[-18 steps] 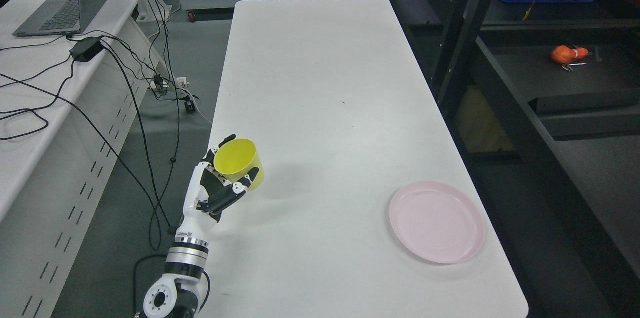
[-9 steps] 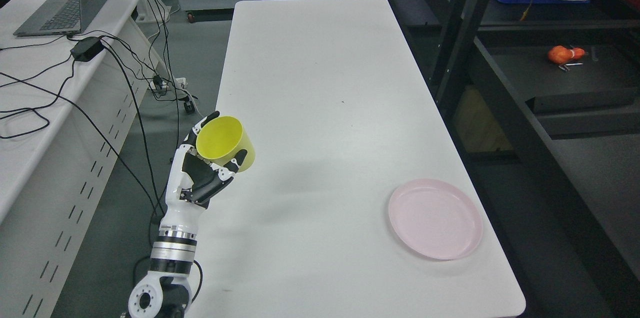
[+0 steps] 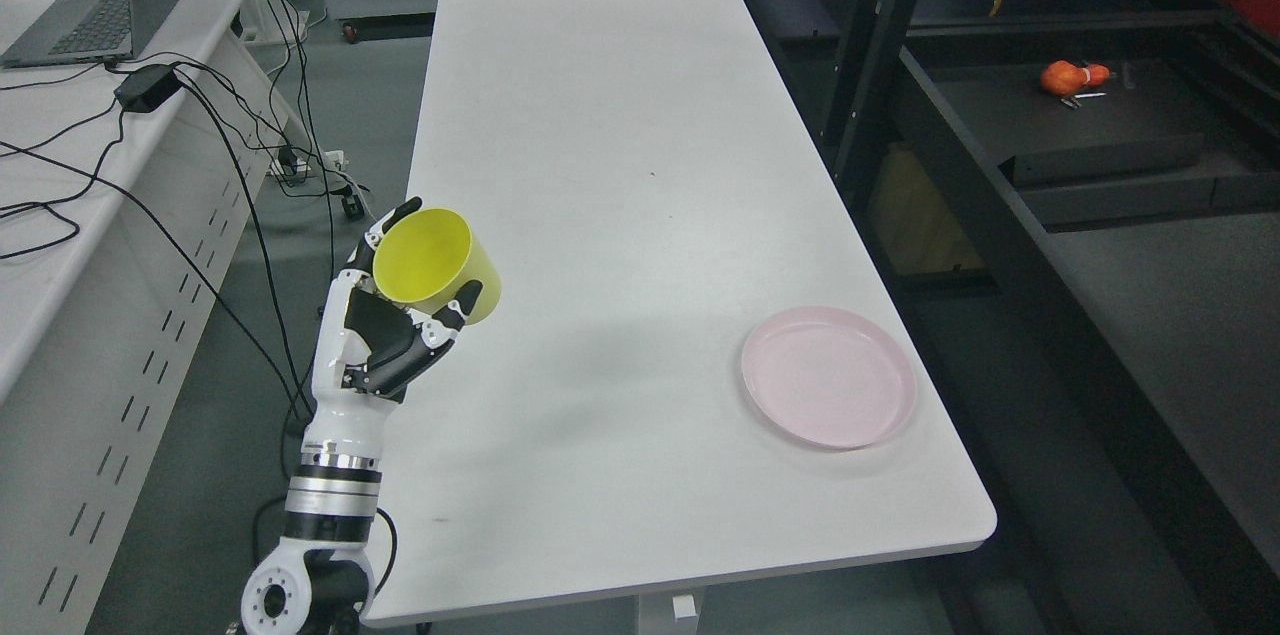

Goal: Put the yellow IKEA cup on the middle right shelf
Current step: 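Lift the yellow cup off the table with the left hand, then hold the cup raised in the left hand while turning toward the shelves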

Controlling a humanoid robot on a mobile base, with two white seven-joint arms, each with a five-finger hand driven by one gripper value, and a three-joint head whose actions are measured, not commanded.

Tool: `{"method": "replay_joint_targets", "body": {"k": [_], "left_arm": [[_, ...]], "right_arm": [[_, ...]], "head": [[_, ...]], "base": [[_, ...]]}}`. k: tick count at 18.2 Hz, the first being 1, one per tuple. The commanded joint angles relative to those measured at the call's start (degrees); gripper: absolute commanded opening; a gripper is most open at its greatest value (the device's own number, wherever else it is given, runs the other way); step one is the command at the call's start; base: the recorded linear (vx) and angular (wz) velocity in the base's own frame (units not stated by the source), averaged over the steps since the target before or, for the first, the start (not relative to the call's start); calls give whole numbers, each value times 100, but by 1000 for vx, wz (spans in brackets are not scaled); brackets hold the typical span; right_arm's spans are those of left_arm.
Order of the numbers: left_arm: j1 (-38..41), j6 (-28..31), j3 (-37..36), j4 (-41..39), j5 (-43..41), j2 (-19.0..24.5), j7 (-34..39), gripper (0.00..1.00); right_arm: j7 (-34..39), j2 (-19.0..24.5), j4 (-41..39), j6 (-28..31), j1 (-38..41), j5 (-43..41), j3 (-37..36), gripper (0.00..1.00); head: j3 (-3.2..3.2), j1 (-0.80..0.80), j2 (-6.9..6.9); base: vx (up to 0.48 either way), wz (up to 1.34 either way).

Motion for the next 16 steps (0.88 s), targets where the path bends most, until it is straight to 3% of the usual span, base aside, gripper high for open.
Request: {"method": "replay_joint_targets", "body": {"k": [1, 16], "left_arm": [[-9, -5, -149, -238, 2, 100, 4, 0], [-70, -14, -325, -229, 2, 100, 30, 1]], "right_arm": [[-23, -100, 1, 4, 80, -141, 97, 99], [-23, -100, 1, 4, 80, -141, 97, 99]], "head": [[0, 0, 0], [0, 0, 0]], "base": [[-174, -87], [-196, -257]]}}
